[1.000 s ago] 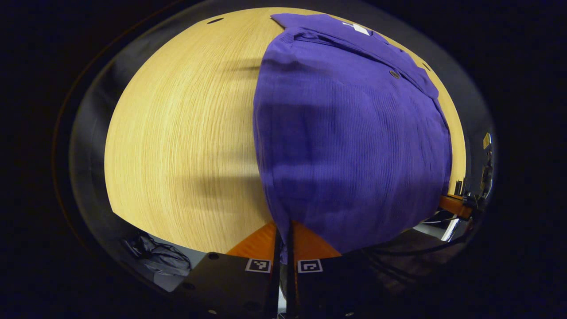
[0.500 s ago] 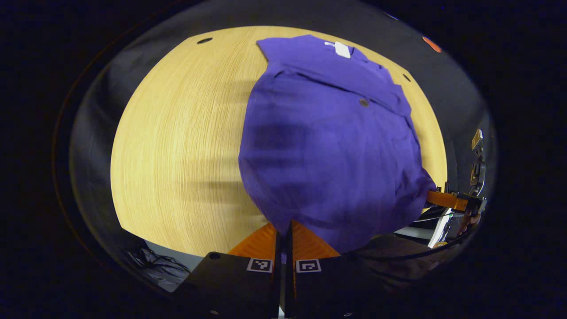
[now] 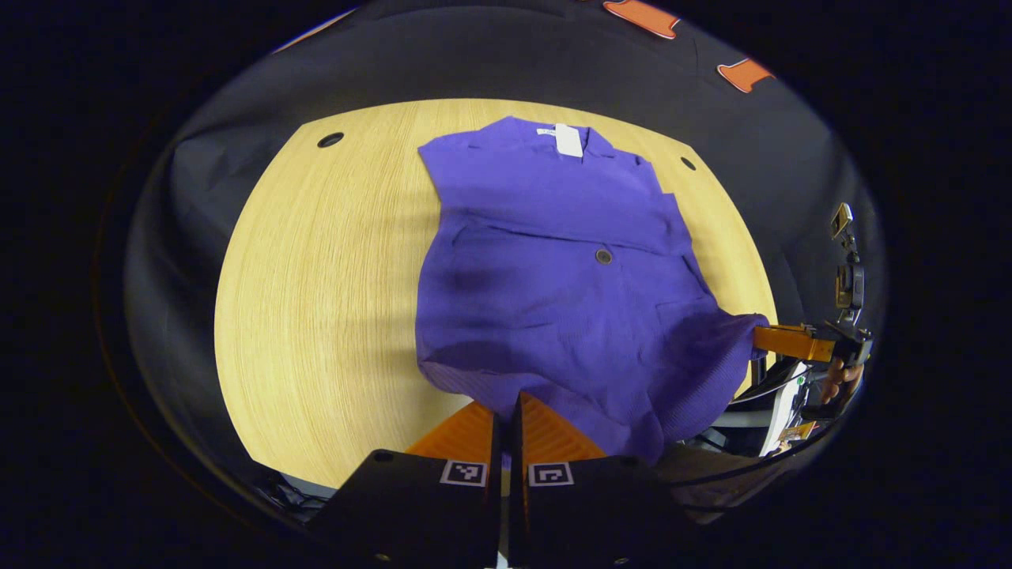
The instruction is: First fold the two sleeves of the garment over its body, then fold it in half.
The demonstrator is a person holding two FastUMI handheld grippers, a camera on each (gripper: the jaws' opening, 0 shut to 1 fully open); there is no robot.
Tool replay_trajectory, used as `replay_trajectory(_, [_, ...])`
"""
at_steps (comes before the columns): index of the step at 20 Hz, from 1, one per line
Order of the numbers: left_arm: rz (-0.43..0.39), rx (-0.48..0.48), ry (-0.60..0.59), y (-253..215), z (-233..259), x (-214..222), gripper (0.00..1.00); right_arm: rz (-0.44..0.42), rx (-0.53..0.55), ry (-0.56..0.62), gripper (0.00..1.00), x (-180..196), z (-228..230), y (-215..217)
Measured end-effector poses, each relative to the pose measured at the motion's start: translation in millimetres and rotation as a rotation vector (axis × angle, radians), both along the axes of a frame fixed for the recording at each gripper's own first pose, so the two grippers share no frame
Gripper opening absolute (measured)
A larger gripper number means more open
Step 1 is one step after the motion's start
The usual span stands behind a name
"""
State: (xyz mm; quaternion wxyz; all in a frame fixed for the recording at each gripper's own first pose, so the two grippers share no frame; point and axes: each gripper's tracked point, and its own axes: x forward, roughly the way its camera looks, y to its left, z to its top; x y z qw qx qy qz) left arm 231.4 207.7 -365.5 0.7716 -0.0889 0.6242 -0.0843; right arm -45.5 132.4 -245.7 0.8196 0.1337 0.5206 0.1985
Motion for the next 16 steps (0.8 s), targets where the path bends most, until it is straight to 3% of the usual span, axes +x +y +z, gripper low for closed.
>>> replay_trajectory(8, [-0.067, 0.027, -0.071, 7.8, 33.0, 73.4, 0.05, -0.107, 0.073, -0.155, 0.04, 66.7, 48.5, -1.8])
replay_trajectory(16, [-0.101, 0.056, -0.118, 9.8, 52.6, 141.1, 0.05, -0.147, 0.094, -0.249, 0.04, 109.8, 79.3, -6.0])
